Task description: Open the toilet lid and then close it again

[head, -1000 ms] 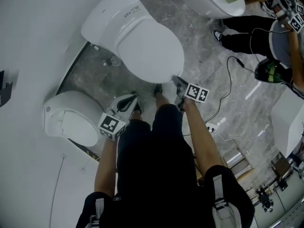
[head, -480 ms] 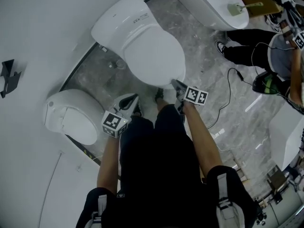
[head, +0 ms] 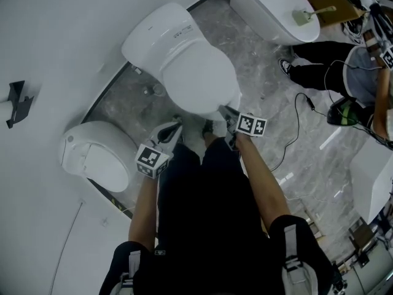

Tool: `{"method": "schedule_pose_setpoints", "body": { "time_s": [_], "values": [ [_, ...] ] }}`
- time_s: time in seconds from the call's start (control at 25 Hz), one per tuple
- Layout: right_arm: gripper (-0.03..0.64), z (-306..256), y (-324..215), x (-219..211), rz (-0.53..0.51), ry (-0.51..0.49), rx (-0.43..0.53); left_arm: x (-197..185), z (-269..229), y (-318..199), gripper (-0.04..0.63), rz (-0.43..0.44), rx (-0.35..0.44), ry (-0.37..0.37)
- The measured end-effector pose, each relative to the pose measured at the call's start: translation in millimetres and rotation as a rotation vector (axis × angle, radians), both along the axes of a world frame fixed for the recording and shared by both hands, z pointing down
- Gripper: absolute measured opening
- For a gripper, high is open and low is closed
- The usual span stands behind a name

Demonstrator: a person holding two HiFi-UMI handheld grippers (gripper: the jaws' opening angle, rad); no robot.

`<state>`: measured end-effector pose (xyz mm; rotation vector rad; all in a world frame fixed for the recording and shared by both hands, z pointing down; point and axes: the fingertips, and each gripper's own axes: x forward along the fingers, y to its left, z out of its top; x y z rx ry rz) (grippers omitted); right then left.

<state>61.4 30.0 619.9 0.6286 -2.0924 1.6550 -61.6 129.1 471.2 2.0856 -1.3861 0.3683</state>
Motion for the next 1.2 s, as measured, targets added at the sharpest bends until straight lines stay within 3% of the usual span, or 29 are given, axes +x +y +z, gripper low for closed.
{"method": "schedule_pose_setpoints", "body": {
  "time_s": [0.4, 0.72, 1.0, 1.2],
  "values": [
    [0.077, -18.9, -11.2, -19.2, 0.044, 0.01, 0.069, -10.6, 8.7, -15.4, 0.017, 0.111, -0.002, 0.021],
    [0.08, -38.7, -20.6, -45.6, 0.109, 0.019, 0.123, -45.3, 7.4, -29.1, 0.017, 0.24, -0.007, -0.022],
    [0.081, -45.8, -26.3, -55.6, 0.146, 0.066, 0.133, -59.8, 15.0, -42.1, 0.017, 0.289, -0.008, -0.043],
    [0.081, -58.8, -36.4, -75.2, 0.158, 0.04, 0.163, -62.2, 22.1, -47.7, 0.017, 0.331, -0.014, -0.052]
  ]
}}
